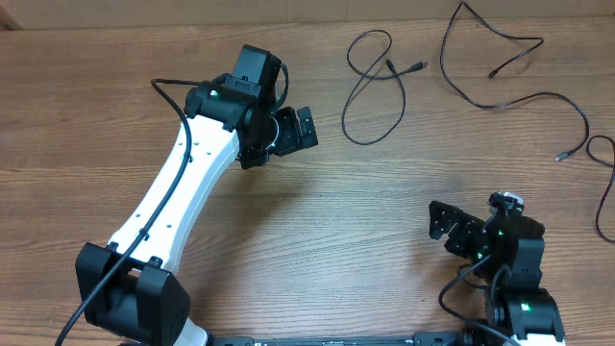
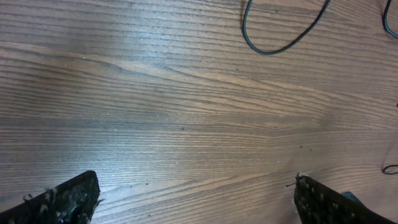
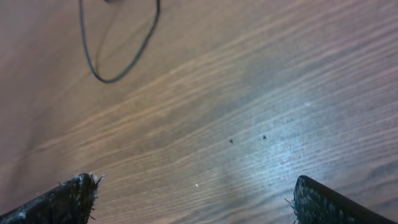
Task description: Untangle cables
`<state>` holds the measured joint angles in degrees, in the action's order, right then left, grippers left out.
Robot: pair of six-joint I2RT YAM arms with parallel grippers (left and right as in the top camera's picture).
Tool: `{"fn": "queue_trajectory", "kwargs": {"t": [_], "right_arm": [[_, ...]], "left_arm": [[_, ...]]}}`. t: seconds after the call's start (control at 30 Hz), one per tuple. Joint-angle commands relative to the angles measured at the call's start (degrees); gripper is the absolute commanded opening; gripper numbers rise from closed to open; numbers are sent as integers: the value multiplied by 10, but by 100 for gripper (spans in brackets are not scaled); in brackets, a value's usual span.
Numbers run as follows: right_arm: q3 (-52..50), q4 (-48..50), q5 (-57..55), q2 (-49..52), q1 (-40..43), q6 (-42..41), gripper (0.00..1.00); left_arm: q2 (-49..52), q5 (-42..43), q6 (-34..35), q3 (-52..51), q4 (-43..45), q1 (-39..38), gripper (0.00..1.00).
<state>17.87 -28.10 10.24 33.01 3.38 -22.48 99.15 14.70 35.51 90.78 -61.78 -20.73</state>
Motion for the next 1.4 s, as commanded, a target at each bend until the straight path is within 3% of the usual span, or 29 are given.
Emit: {"fn": "queue_trajectory", "kwargs": {"t": [0.0,0.83,1.0,1.37], "right_arm": [[-3,3,-3,-34,0,-2,100],[-5,3,-3,-223,-50,-2,100],[-8,3,-63,-256,-50,3,100],[-8,5,-73,-310,-60,4,100]], "left_arm": [[-8,-3,-12,8,-1,1,100],[-8,-3,-12,8,-1,1,100],[-8,-3,-12,8,-1,1,100],[-8,-3,-12,8,-1,1,100]]}}
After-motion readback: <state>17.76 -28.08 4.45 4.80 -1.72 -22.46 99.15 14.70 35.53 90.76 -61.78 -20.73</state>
